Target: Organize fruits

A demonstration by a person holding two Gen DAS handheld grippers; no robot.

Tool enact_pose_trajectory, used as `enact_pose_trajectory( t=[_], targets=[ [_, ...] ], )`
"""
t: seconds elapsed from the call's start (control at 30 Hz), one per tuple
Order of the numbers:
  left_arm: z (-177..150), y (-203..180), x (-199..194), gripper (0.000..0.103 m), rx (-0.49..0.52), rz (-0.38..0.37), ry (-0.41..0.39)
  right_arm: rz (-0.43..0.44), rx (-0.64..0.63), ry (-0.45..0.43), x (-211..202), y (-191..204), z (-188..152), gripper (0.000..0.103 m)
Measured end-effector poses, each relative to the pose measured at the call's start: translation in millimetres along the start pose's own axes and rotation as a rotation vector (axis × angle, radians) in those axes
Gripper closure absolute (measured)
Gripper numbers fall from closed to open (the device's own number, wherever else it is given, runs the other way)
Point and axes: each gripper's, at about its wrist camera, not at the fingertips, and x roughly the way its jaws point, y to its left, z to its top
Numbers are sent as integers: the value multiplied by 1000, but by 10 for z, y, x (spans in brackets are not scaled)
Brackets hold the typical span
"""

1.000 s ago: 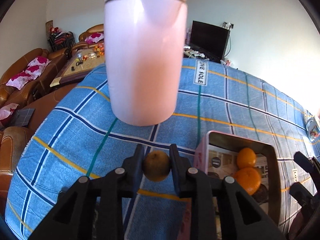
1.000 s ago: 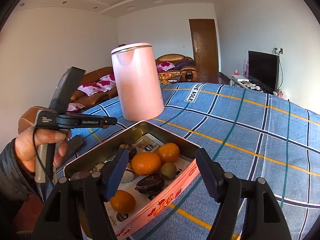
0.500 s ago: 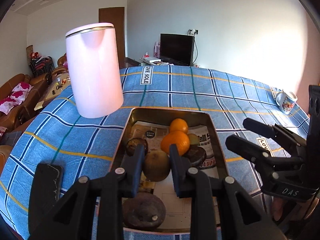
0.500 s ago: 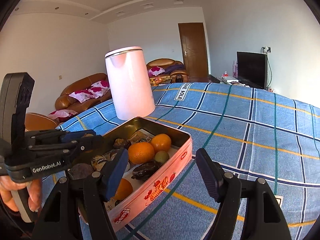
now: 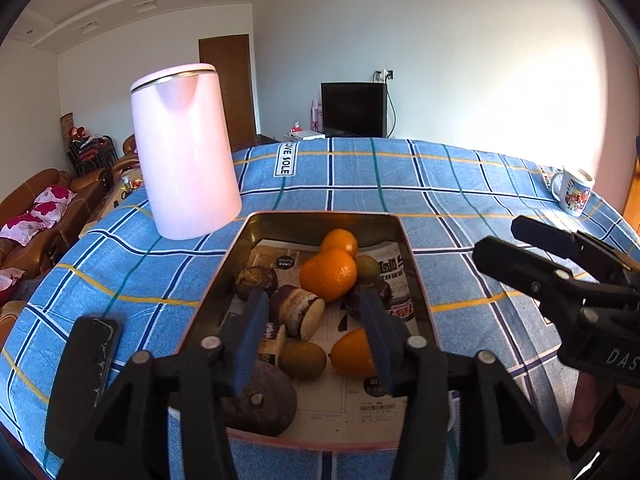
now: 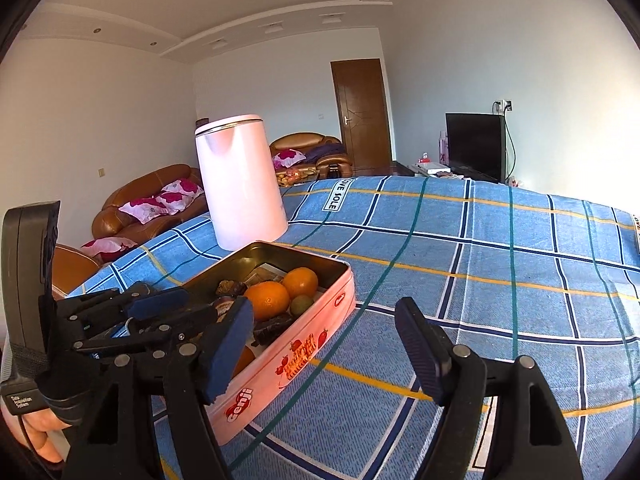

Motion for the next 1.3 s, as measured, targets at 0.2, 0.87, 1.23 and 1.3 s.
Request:
enact_pose_trajectory(
  t=[0.2, 0.87, 1.23, 1.3],
  targets=[
    [-25, 2, -120, 40, -29, -9, -43, -27, -5, -10, -118, 13, -24, 28],
    [-103, -59, -345, 28, -67, -16, -97, -56, -25, -58, -545, 47, -84, 28],
    [-111, -107, -378, 23, -57, -16, -103, -68, -35, -90, -669, 70, -69, 21],
    [-118, -111, -377, 20, -57, -12, -104, -67, -34, -88, -667, 69, -77, 21]
  ],
)
